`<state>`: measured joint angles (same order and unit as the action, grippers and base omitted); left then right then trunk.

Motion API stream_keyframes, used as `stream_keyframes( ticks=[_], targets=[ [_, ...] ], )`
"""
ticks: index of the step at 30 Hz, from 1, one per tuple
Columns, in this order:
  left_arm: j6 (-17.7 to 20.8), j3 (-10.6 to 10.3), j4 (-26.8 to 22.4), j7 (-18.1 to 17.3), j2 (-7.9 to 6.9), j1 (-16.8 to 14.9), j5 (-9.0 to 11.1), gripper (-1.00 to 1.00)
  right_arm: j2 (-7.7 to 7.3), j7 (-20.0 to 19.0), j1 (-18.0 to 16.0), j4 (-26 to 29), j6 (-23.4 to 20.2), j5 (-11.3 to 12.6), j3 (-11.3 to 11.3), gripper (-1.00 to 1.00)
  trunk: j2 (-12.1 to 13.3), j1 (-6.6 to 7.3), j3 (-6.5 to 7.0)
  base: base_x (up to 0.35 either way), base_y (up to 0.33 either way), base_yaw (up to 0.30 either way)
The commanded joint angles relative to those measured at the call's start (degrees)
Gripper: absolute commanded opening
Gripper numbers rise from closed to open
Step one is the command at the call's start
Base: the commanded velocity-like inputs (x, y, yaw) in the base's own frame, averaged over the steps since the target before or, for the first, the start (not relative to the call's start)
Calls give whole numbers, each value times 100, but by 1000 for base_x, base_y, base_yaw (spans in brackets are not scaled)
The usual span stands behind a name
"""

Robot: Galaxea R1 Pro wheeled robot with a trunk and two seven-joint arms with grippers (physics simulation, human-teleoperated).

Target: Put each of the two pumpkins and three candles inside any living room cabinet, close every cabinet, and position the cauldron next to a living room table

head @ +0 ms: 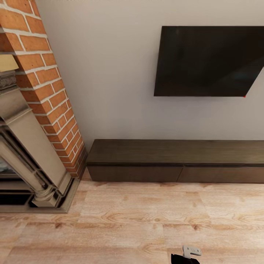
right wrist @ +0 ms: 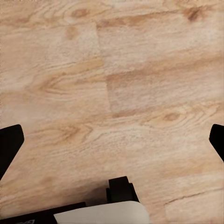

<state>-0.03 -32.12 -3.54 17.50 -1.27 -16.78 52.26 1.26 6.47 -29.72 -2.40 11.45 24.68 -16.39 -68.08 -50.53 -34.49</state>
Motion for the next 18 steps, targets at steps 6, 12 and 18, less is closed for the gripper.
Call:
stream_keyframes(
  ticks=[6, 12, 18],
  targets=[
    [11, -50, 55, -515, -23, 23, 45, 100, 5, 4, -9, -24, 39, 45, -48, 100, 239, 132, 104, 0, 0, 0],
    [11, -57, 71, -591, -7, 25, 16, 100, 6, 4, -8, -24, 37, 45, -48, 100, 480, 264, 211, 0, 0, 0],
    [5, -58, 72, -600, -1, 34, 13, 100, 6, 4, -10, -24, 39, 45, -48, 100, 721, 396, 319, 0, 0, 0]
  ],
)
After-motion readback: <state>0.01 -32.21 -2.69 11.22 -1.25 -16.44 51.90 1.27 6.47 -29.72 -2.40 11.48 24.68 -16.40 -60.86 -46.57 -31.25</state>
